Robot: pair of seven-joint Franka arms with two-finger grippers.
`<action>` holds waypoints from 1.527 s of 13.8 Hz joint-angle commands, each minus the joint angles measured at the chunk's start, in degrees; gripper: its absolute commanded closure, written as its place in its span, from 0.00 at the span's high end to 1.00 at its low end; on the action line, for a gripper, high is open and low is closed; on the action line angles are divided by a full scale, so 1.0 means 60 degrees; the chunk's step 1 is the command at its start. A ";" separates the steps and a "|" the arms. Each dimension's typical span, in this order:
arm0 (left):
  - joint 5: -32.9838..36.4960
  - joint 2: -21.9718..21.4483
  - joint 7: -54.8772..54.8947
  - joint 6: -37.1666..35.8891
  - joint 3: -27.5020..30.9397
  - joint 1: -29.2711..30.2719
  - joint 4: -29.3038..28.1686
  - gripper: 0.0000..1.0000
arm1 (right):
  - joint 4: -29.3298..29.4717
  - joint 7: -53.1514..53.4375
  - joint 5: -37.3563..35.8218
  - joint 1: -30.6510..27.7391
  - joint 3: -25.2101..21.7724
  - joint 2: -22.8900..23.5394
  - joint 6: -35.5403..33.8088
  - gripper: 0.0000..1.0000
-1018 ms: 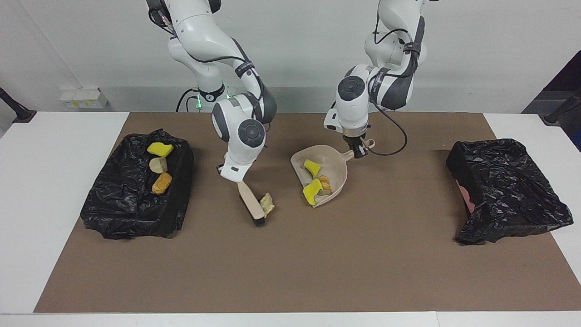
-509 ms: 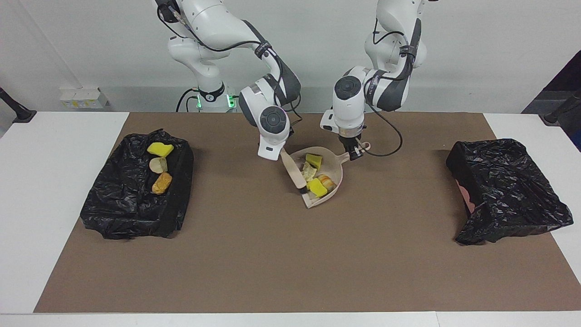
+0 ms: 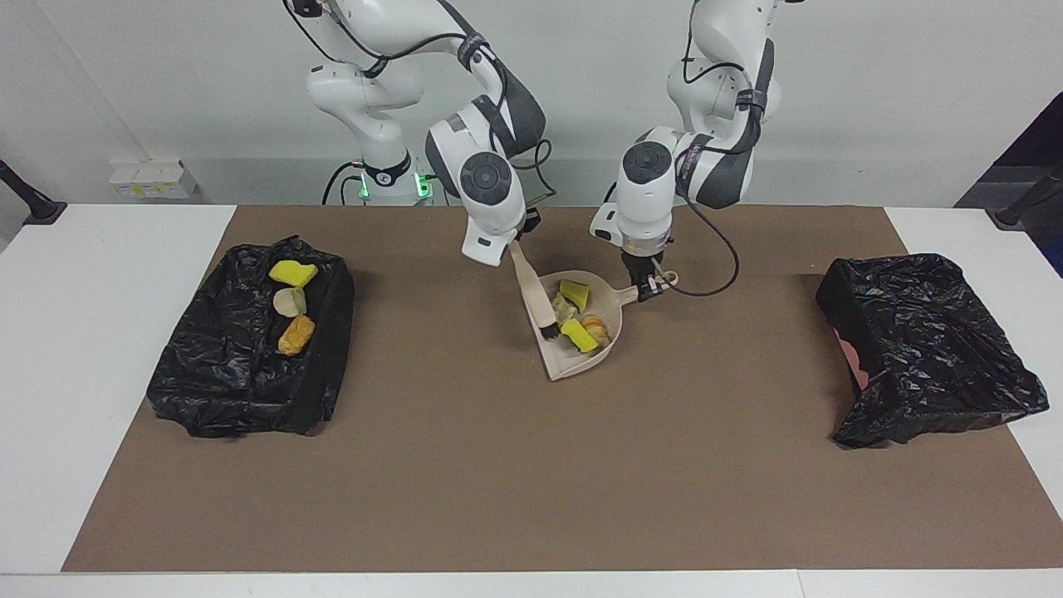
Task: Sweep and dump trash in bin
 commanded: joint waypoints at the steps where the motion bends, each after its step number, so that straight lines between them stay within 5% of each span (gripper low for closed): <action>1: -0.0458 0.0181 0.0803 0.0275 0.0021 0.0642 0.0214 0.00 | -0.0241 0.0807 -0.0034 -0.0149 -0.0295 -0.1068 -0.0587 0.00; 7: -0.1411 0.0196 0.2704 -0.0176 0.0021 0.2106 0.1179 0.00 | -0.0941 0.3399 0.0052 0.0247 0.0127 -0.2035 -0.0240 0.00; 11: -0.1382 0.1115 0.4388 -0.2574 0.0094 0.3132 0.3767 0.00 | -0.1703 0.3680 0.0418 0.0276 0.1108 -0.2037 0.0155 0.00; 13: -0.1280 0.1441 0.4890 -0.3443 0.0094 0.3762 0.4826 0.00 | -0.1896 0.4203 0.0843 0.0320 0.1489 -0.1645 0.0902 0.00; 17: -0.1250 0.1456 0.6614 -0.3971 0.0124 0.5094 0.5560 0.00 | -0.1779 0.5611 0.0830 0.0408 0.2586 -0.0195 0.2408 0.00; 21: -0.0915 0.1471 0.8681 -0.3959 0.0138 0.6297 0.5680 0.00 | -0.1852 0.5658 0.0567 0.0481 0.2692 0.0190 0.2707 0.00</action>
